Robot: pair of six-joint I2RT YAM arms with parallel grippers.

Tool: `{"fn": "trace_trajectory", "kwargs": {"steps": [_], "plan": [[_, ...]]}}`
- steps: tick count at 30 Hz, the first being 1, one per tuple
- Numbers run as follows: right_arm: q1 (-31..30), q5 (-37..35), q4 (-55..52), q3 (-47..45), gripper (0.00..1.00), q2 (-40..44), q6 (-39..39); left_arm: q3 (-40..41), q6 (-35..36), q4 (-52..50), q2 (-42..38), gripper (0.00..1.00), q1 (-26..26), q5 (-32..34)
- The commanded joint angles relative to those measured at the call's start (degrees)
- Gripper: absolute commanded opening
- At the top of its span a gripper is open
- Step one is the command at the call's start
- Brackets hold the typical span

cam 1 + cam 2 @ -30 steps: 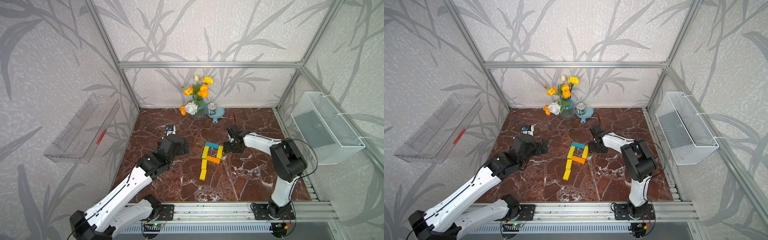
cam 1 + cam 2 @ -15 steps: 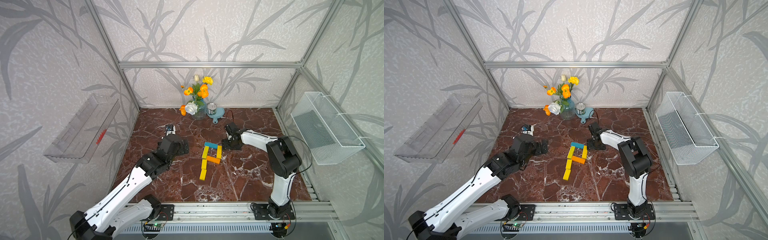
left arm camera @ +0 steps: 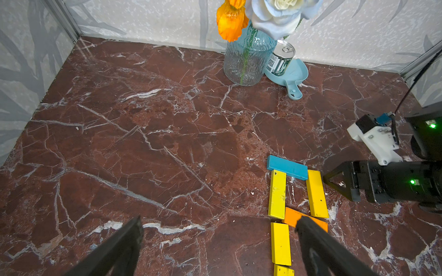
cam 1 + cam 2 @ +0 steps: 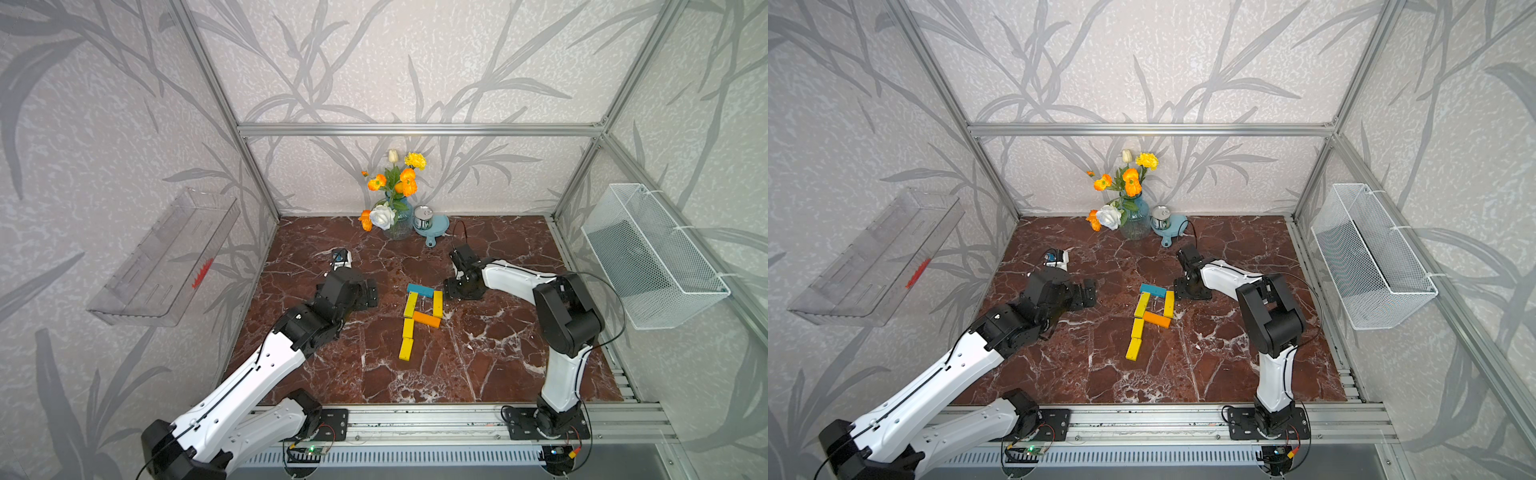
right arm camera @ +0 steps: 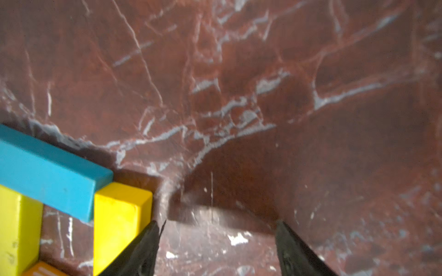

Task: Assemble the letter p with building blocks
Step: Adjust the building block at the center of the board.

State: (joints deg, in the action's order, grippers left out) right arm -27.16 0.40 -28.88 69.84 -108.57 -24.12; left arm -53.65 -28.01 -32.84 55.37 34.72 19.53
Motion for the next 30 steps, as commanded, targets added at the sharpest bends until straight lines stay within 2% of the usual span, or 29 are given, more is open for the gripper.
{"fn": "trace_trajectory", "kwargs": {"steps": [1,5,11,20,30], "plan": [[-1.7,-0.8,-3.0,-3.6,0.76,7.1,0.4,0.2,1.1,-1.2,-1.0,1.0,-0.5,0.3],[-8.0,-3.6,-6.0,-7.0,0.76,13.9,-0.7,0.3,1.7,-0.8,-0.7,1.0,-0.7,-0.2],[-14.5,-3.5,-7.3,-11.3,0.76,20.1,-5.9,0.2,2.2,-0.9,-1.1,1.0,-1.1,-0.5],[-19.2,-6.0,-8.0,-12.1,0.76,16.5,-8.7,0.2,3.1,-1.0,-1.1,1.0,-1.8,-1.6],[-19.5,-4.7,-6.1,-12.3,0.76,12.0,-11.3,1.8,3.0,-0.2,-1.3,1.0,-3.1,-3.3]]}}
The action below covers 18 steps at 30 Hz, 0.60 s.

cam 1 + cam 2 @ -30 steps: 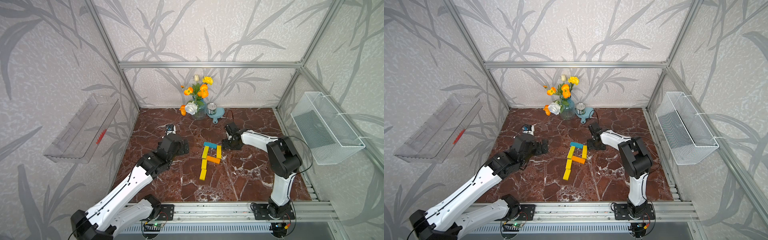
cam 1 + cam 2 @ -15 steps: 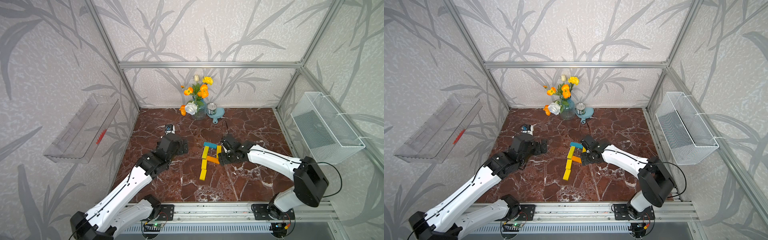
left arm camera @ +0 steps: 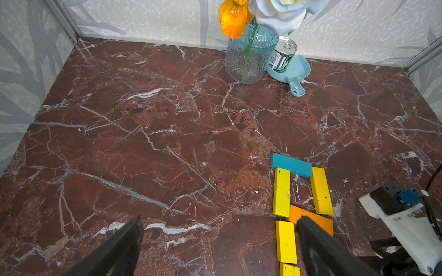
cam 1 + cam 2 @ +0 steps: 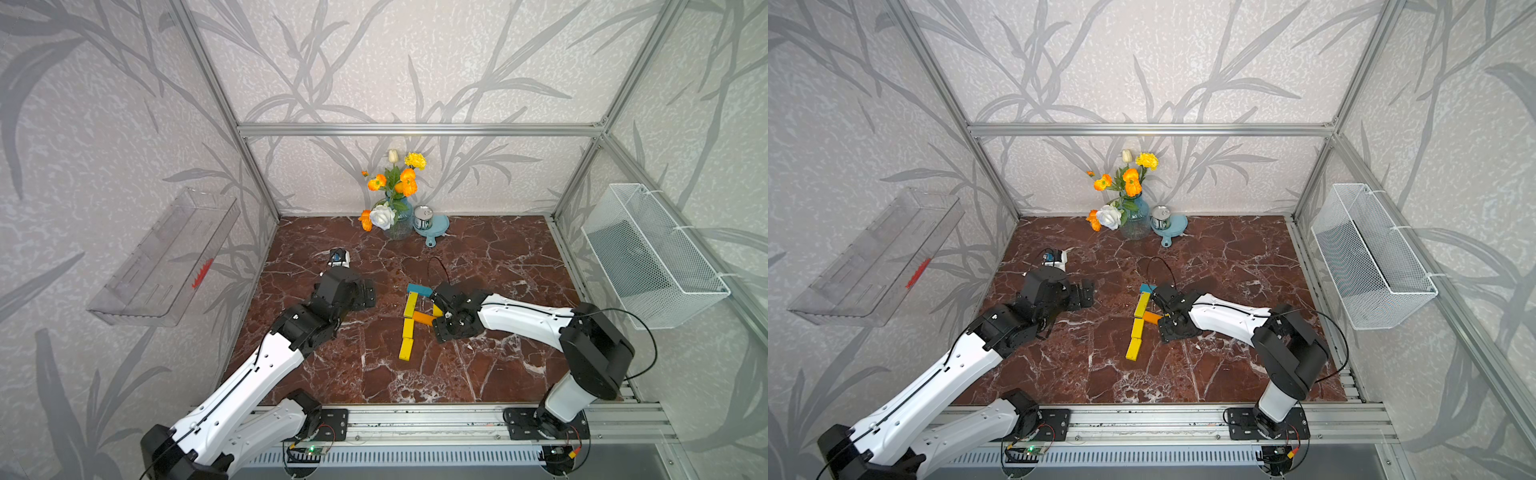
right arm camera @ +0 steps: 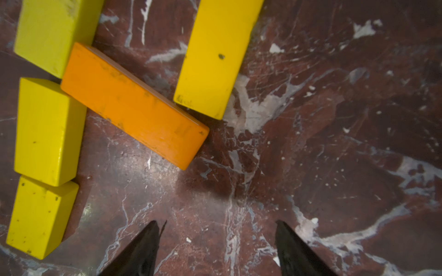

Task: Assemble the letter p with building blocks
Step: Adjust the building block at the center of the board.

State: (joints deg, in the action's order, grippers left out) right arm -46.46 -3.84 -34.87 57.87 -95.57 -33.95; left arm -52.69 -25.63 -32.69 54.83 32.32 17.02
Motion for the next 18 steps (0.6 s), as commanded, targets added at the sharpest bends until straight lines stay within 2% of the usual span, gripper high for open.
{"fn": "trace_trajectory", "kwargs": {"steps": [1,18], "plan": [[-0.2,-0.6,0.1,-0.3,0.76,-1.4,-1.6,0.8,0.7,-0.4,-0.7,1.0,-0.9,-0.9],[-0.3,-1.4,-1.8,6.3,0.76,-9.2,-0.8,2.3,1.0,-0.6,-3.1,1.0,-3.3,-2.8]]}}
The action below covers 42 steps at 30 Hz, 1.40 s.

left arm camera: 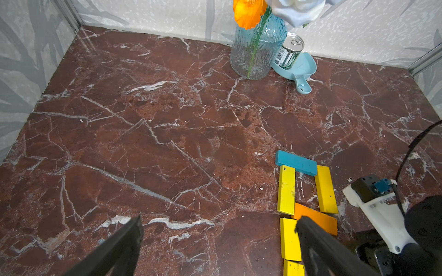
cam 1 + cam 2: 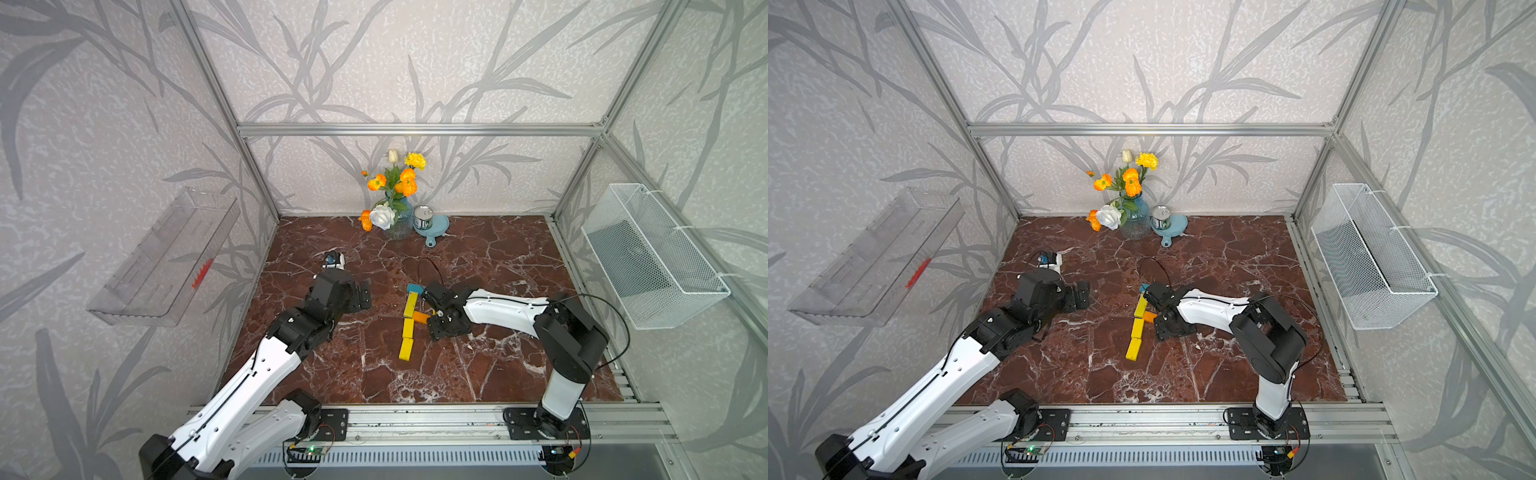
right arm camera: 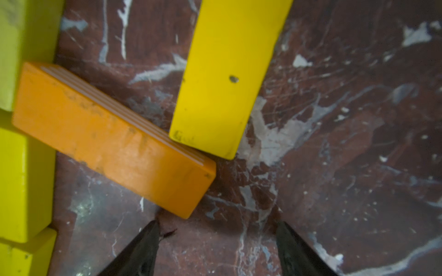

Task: Assemble the letter p with building blocks
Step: Adjust the building block at the center of the board.

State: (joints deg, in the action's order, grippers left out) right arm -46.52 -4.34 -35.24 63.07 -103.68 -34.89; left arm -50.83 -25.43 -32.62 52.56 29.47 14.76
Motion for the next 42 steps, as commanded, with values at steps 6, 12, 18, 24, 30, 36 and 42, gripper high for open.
{"fn": "trace_trajectory", "kwargs": {"steps": [6,12,18,24,30,36,42], "plan": [[0.8,-2.0,-2.4,1.5,0.76,-1.2,0.1,0.7,0.8,-1.0,-1.3,1.0,-0.7,-0.9],[2.5,-2.2,-2.0,0.8,0.76,-0.6,0.1,0.9,0.6,-1.0,-1.6,1.0,-0.8,-1.1],[3.6,-2.5,-1.5,1.0,0.76,-0.4,0.7,0.9,0.6,-1.0,-1.6,1.0,-0.9,-1.4],[4.9,-2.2,-0.5,0.5,0.76,-0.6,0.8,1.1,0.4,-1.0,-1.6,1.0,-0.9,-1.5],[5.2,-2.6,-0.7,0.7,0.76,0.2,1.2,1.2,0.4,-1.0,-1.6,1.0,-0.9,-1.9],[2.3,-0.2,-0.6,-0.5,0.76,4.9,3.4,1.5,0.4,-2.3,-0.9,1.0,-0.9,-3.9],[-2.9,0.5,-1.3,-1.1,0.76,10.0,0.6,1.8,0.2,-2.9,-4.1,1.0,-1.2,-0.4]]}}
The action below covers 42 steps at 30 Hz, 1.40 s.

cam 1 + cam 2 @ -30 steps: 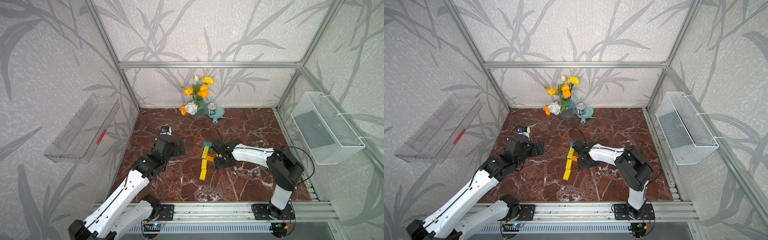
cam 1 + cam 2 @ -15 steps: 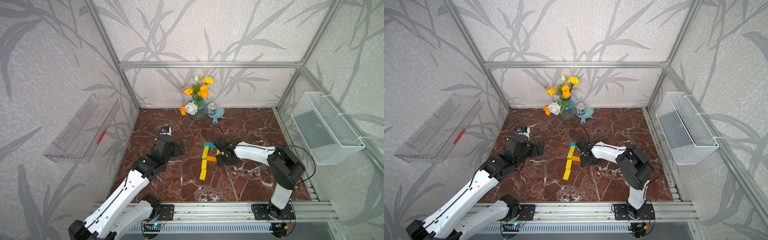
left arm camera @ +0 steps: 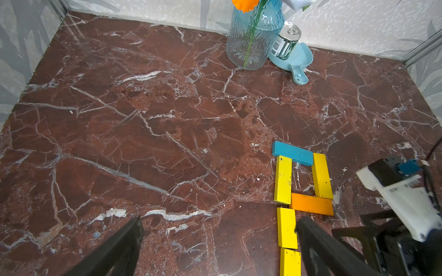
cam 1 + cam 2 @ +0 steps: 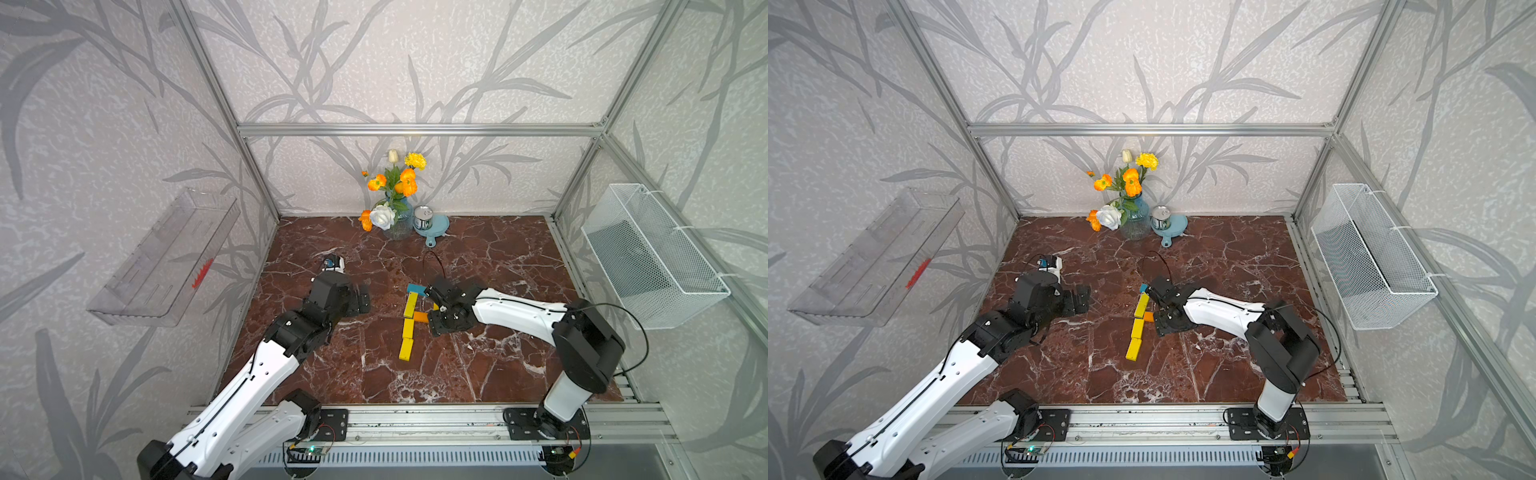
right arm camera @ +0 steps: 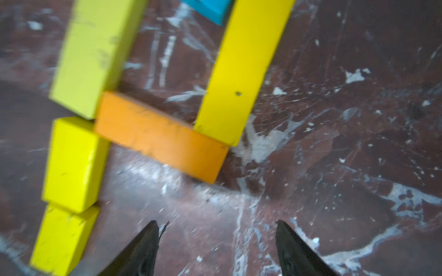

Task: Assemble the letter p with building blocks
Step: Adjust the building block at the center of the board.

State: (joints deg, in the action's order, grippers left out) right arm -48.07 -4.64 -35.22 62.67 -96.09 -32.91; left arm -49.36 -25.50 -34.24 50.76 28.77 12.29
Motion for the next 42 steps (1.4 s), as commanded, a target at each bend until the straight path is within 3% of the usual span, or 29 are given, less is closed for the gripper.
{"fn": "trace_trajectory", "kwargs": {"steps": [1,15,42], "plan": [[-1.9,1.2,-1.1,-0.8,0.76,2.4,-2.0,0.0,0.6,-1.4,-2.7,1.0,-0.8,2.7],[-8.5,-0.5,-0.7,1.2,0.76,-5.0,-6.6,-4.4,3.6,-1.0,-0.5,1.0,-10.6,-3.4],[-8.2,0.5,-1.5,6.5,0.76,-11.0,-5.5,-3.2,4.5,-1.8,-2.3,1.0,-13.1,-5.9]]}}
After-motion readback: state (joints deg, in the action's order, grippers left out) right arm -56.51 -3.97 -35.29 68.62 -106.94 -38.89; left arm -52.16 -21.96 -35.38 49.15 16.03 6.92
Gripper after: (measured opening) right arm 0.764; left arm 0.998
